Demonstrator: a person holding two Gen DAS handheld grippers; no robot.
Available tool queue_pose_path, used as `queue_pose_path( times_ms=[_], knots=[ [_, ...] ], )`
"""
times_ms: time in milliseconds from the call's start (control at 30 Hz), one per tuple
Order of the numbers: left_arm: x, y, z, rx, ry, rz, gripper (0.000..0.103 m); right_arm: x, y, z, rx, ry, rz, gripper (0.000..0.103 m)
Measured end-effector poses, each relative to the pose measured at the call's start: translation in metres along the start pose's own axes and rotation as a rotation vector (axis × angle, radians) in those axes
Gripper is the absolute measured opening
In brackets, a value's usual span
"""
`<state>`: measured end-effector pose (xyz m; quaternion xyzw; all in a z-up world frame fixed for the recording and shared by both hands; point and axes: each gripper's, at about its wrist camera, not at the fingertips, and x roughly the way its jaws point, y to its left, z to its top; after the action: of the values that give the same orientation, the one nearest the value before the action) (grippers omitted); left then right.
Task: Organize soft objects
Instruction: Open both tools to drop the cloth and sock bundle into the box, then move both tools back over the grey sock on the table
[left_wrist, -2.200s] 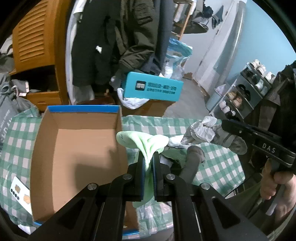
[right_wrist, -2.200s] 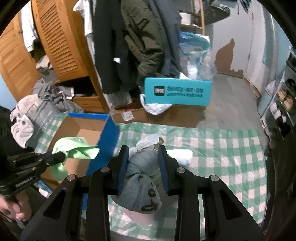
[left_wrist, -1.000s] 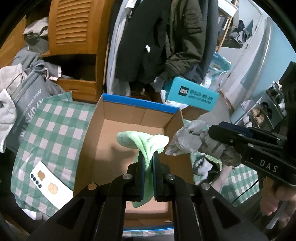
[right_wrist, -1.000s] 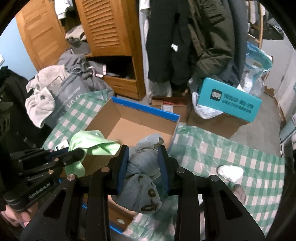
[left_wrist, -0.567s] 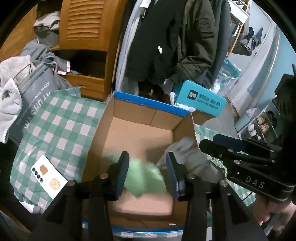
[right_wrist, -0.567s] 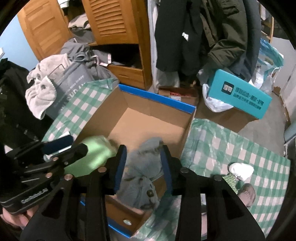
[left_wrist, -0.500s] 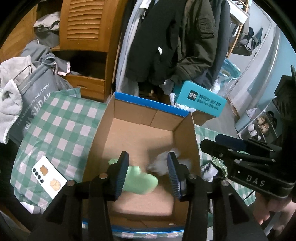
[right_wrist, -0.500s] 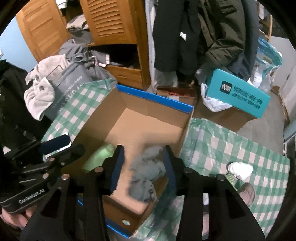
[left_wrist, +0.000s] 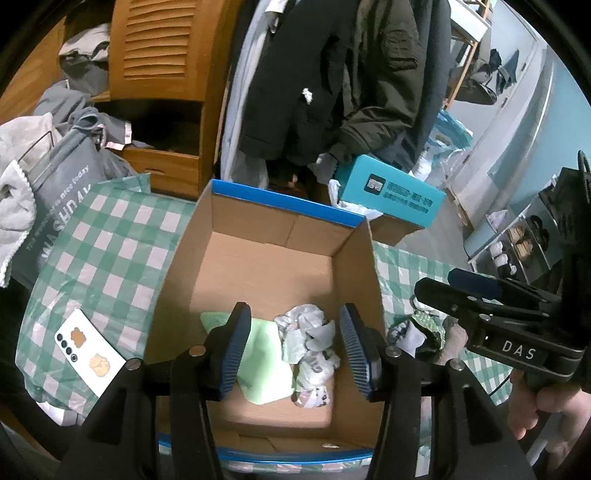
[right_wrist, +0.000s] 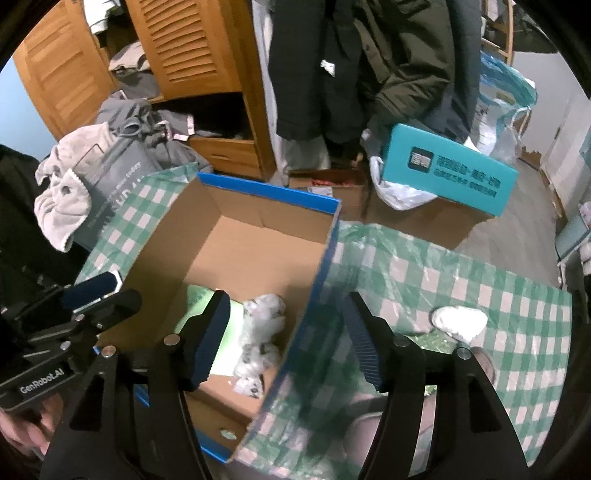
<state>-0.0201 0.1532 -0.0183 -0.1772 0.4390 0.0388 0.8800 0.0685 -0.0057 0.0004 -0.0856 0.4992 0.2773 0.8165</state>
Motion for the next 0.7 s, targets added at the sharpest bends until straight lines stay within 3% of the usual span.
queue_pose_path(
  times_ms=[700],
  knots=[
    [0.024,-0.078,-0.016,0.157,0.07,-0.044,0.056,-0.021,-0.087,-0.038,0.135,0.014,-0.079,0.068]
  ],
)
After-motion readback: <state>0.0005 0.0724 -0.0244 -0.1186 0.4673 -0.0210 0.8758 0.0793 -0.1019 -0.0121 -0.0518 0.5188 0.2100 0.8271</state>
